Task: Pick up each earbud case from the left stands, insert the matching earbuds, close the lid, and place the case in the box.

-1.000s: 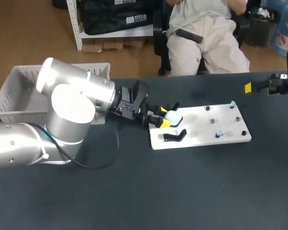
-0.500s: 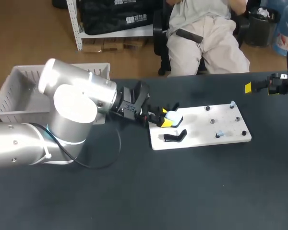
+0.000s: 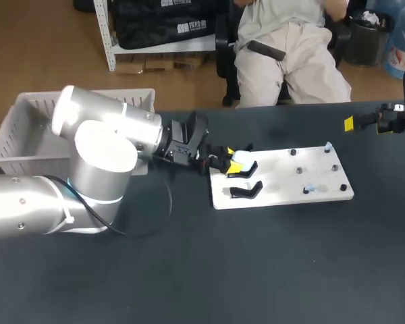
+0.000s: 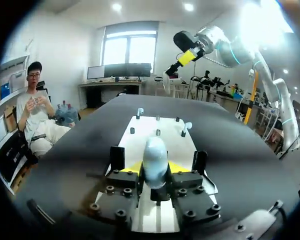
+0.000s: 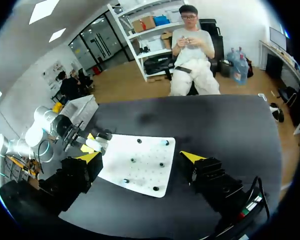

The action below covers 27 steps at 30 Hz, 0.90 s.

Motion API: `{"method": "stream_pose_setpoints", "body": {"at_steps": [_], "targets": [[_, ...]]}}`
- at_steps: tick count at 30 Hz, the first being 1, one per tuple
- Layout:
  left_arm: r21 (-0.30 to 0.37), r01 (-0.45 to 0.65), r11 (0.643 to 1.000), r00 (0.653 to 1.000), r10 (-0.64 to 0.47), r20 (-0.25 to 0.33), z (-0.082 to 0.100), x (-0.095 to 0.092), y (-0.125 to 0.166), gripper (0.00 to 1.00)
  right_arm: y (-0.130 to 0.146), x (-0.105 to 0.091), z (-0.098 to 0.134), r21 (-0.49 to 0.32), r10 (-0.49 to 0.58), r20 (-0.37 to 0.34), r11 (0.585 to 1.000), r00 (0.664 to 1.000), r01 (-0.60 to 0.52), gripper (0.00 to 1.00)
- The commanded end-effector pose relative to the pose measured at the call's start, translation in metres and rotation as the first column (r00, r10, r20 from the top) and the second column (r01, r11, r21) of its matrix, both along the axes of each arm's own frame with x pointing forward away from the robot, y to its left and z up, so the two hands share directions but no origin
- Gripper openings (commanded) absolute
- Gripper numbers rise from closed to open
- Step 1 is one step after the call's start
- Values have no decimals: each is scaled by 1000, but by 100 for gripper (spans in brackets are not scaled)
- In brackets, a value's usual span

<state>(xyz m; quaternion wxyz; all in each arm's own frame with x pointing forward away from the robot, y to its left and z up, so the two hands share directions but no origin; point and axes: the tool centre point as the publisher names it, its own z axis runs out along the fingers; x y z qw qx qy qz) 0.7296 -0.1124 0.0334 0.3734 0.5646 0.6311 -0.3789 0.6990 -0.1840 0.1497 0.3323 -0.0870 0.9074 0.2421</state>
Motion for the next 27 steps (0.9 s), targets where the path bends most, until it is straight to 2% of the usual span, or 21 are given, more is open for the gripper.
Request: {"method": "stream_pose_setpoints", "body": {"at_steps": [1,6,9,11,14,16,19,23,27], "targets": [[-85,1,996,999,3,49,29,-11,14,0,-1,0,0,1,2,-1,1000,1000,-2,100],[-197,22,980,996,-3,93,74,-23,23,0,-1,0,0,1,2,-1,1000,1000,-2,100],[-244,19,970,994,8,108,95,-31,27,0,-1,0,0,1,2,-1,1000,1000,-2,100],[-304,16,952,990,29,141,113,-39,30,0,-1,0,0,1,2,-1,1000,1000,-2,100],[-364,39,930,984,28,175,129,-50,35,0,-1,0,0,1,2,-1,1000,1000,-2,100],[-391,49,919,980,32,198,137,-58,39,0,-1,0,0,1,2,-1,1000,1000,-2,100],[-415,53,908,982,29,188,143,-63,45,0,-1,0,0,1,2,-1,1000,1000,-2,100],[-413,69,908,988,-5,155,149,-68,53,0,-1,0,0,1,2,-1,1000,1000,-2,100],[-413,69,908,988,-5,155,149,-68,53,0,-1,0,0,1,2,-1,1000,1000,-2,100]]}}
